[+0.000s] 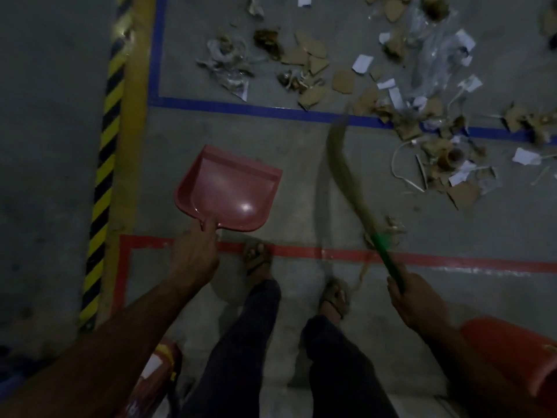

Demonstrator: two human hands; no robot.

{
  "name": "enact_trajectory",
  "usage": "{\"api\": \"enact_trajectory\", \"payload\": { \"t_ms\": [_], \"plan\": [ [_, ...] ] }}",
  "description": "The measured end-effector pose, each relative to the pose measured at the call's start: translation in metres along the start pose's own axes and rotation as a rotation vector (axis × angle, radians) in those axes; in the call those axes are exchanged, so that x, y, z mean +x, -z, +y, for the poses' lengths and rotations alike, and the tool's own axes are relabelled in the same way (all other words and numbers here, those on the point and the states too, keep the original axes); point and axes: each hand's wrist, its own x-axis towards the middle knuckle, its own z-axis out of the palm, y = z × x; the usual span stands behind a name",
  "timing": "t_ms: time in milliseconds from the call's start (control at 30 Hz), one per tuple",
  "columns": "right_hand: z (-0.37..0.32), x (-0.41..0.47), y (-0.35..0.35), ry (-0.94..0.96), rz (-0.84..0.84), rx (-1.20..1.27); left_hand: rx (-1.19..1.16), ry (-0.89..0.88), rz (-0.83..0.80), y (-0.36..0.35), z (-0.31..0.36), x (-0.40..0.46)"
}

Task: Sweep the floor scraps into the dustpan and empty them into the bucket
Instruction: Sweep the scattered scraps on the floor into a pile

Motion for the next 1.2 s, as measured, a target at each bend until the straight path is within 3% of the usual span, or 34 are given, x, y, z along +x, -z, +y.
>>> {"api": "enact_trajectory", "payload": {
  "t_ms": [167,267,400,500,733,900,1000,1200],
  "plan": [
    [-0.103,0.036,-0.037,0.221,-0.110,-0.118,-0.025,0.170,-0.014,0.011,-0.041,-0.003],
    [-0.158,0.065,-0.062,0.411,-0.143,-0.210,0.099,0.183,0.059,0.008,-0.056,-0.008],
    [-0.200,0.105,-0.073,0.406,-0.276,-0.303,0.186,0.166,0.186,-0.005,-0.062,0.001],
    [-0.187,0.144,-0.062,0.212,-0.308,-0.187,0.111,0.205,0.139,-0.020,-0.055,0.019],
    [-0.081,0.218,0.030,-0.191,-0.095,-0.039,-0.069,0.157,0.092,-0.006,0.007,0.088],
    [-0.039,0.236,0.086,-0.250,0.044,0.077,-0.076,-0.050,0.045,0.014,0.057,0.147],
    [-0.034,0.224,0.089,-0.186,0.158,0.172,-0.094,-0.054,0.049,0.042,0.088,0.178],
    [-0.049,0.191,0.072,-0.167,0.218,0.275,0.001,-0.167,0.063,0.085,0.123,0.229]
  ]
}}
